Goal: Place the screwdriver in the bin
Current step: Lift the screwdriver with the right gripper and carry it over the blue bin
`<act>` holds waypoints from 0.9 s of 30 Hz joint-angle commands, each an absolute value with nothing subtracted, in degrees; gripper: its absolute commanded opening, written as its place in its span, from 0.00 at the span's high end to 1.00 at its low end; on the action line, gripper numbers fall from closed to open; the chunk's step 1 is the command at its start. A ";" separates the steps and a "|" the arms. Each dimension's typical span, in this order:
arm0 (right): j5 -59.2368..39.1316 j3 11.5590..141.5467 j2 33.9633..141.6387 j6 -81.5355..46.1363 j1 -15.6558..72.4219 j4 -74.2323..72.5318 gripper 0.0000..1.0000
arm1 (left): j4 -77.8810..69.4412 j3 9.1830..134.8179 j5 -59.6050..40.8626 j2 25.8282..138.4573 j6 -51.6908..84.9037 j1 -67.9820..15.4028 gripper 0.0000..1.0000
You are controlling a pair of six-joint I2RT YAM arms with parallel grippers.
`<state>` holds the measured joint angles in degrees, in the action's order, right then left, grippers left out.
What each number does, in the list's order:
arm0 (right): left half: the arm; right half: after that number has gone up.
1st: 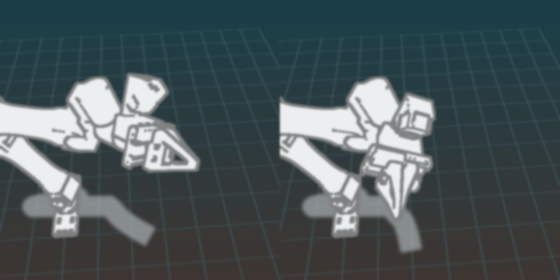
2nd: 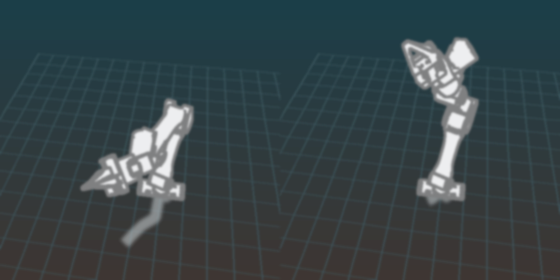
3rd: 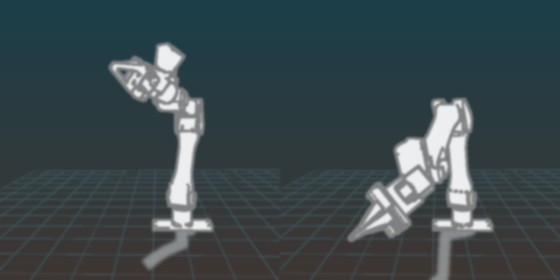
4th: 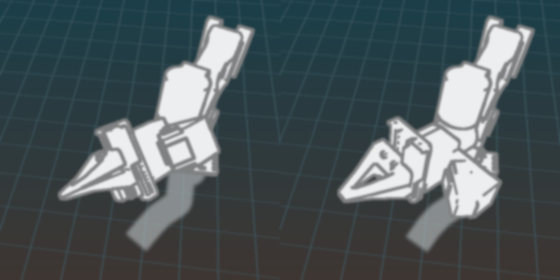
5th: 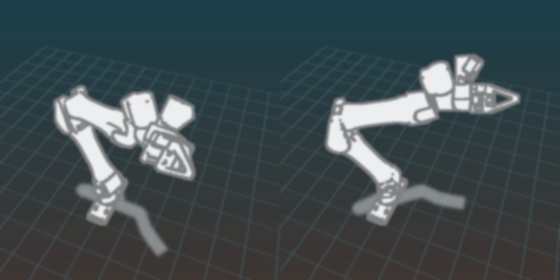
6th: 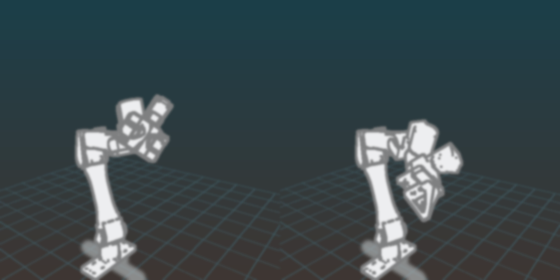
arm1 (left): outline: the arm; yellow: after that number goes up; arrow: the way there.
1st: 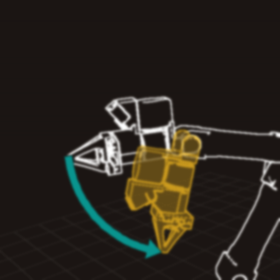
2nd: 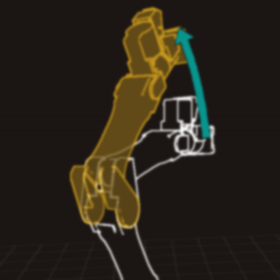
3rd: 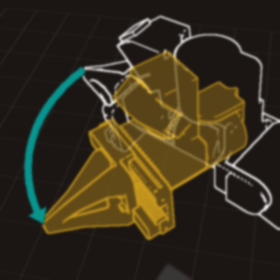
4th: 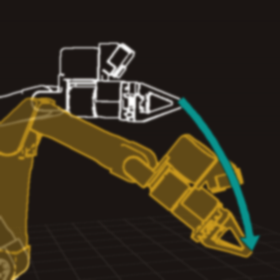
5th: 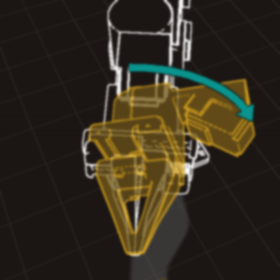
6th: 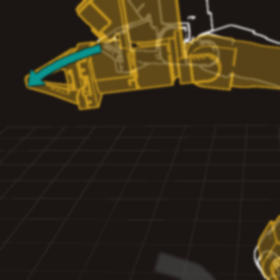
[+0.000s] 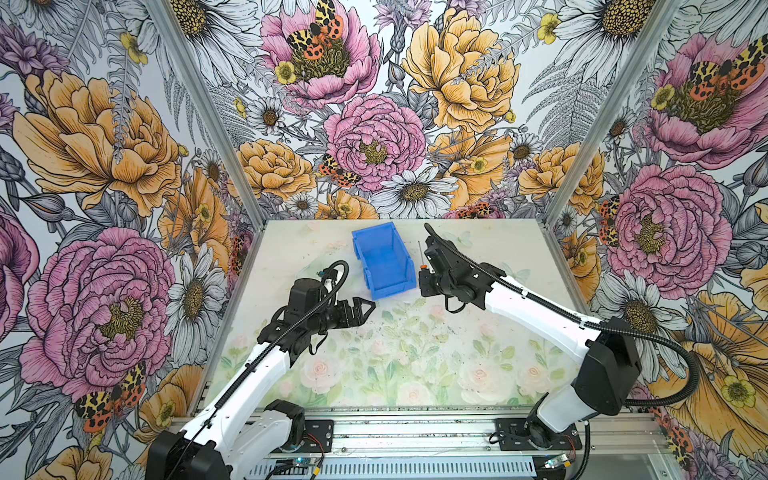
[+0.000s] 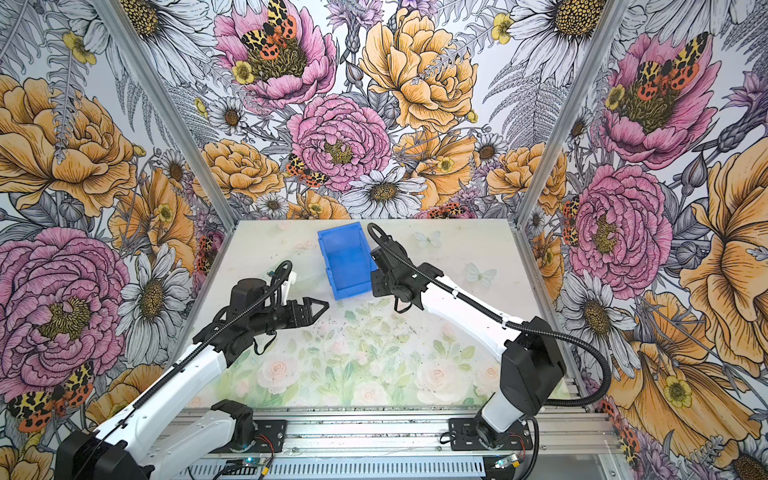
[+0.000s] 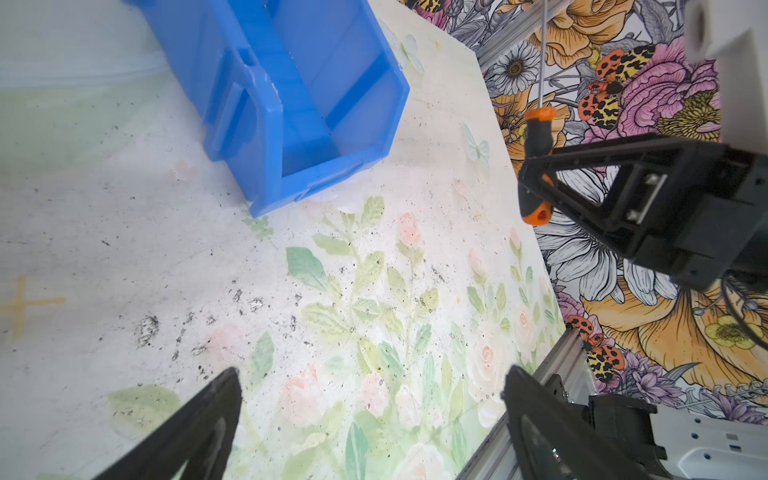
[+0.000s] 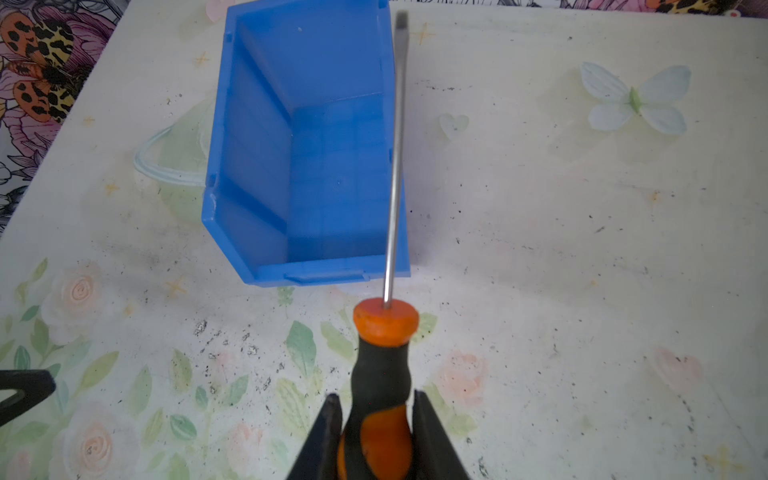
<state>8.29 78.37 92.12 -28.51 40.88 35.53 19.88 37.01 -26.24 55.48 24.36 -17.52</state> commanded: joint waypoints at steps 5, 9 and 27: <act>5.70 88.41 100.18 -25.90 40.61 35.50 1.00 | 18.11 39.96 -23.40 54.97 19.05 -17.51 0.01; 4.65 94.21 105.34 -25.93 40.53 35.50 1.00 | 17.59 40.36 -22.50 55.93 18.72 -17.15 0.01; -2.12 111.90 124.22 -24.86 38.92 35.51 1.00 | 16.59 40.43 -20.77 58.48 19.38 -17.05 0.01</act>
